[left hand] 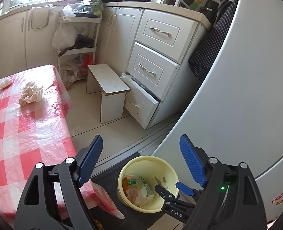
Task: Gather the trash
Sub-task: 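Open both tools over the yellow bin to drop bottle and peel, then return both tools to the table toward the tissue and wrapper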
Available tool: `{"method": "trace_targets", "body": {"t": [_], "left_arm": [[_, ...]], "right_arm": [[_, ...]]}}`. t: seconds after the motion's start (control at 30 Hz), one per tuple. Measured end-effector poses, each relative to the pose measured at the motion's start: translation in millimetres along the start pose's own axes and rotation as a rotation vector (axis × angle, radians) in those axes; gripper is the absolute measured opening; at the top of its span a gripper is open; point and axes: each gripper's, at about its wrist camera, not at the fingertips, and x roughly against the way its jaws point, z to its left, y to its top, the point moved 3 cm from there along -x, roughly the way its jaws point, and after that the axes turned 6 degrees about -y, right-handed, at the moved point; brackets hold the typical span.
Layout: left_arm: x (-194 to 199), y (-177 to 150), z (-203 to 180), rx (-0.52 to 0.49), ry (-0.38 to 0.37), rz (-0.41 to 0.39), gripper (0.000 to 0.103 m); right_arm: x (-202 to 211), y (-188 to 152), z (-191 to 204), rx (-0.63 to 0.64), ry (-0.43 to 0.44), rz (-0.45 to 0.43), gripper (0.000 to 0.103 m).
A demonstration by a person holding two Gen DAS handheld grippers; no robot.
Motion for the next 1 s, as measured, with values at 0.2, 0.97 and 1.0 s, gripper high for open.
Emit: {"method": "trace_targets", "body": {"t": [0.2,0.97,1.0], "left_arm": [[14.3,1.1,7.0,0.024,-0.011,-0.044,0.08],[34.5,2.0,15.4,0.061,-0.03,-0.086,0.082],[39.5,4.4,20.7,0.085,-0.043,-0.095,0.082]], "right_arm": [[4.6,0.6,10.2,0.014,0.002,-0.012,0.073],[14.2,5.0,45.6,0.08,0.022,-0.04,0.074],[14.9,7.0,49.2,0.086,0.025,-0.045,0.074]]}}
